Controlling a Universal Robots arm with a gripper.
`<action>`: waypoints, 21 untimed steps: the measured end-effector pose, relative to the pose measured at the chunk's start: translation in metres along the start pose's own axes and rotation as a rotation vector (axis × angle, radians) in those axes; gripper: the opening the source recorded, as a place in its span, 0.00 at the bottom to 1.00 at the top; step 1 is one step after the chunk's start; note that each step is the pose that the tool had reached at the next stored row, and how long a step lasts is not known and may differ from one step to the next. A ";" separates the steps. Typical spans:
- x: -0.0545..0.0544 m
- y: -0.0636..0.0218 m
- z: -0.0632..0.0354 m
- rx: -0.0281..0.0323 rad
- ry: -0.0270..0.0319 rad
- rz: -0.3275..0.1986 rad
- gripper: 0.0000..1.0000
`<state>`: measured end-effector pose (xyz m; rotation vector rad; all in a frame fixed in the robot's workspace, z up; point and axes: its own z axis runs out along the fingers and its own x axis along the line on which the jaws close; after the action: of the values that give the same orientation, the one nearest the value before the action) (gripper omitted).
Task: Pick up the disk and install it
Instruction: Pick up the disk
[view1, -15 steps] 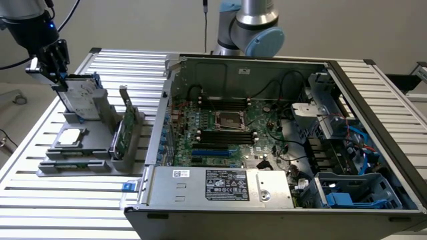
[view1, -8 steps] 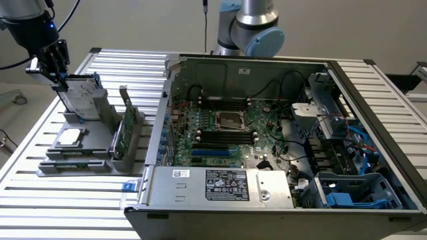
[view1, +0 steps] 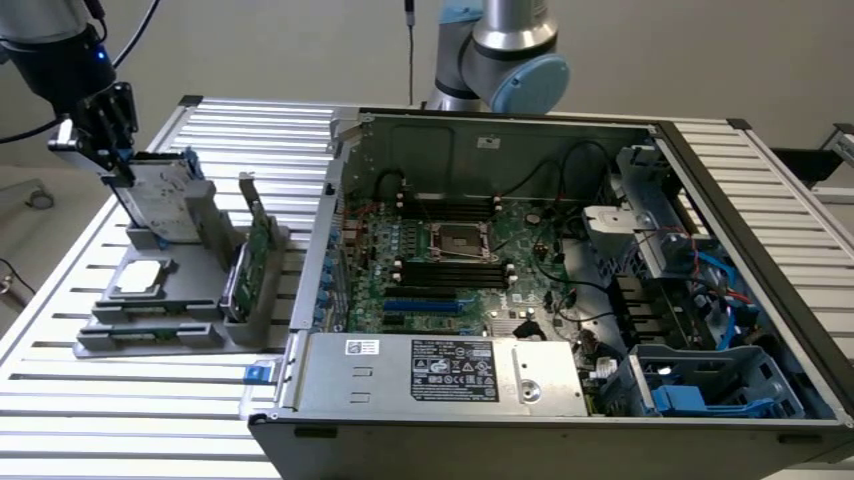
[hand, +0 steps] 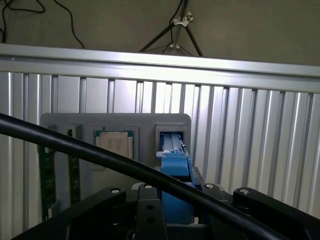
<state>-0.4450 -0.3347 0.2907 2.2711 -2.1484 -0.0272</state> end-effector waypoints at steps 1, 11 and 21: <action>0.001 0.0000 0.0000 0.0001 0.0000 0.000 0.33; 0.000 0.0005 -0.0185 0.0003 0.0001 0.000 0.33; -0.003 0.0009 -0.0644 0.0000 0.0006 0.000 0.33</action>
<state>-0.4446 -0.3321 0.3551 2.2705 -2.1484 -0.0265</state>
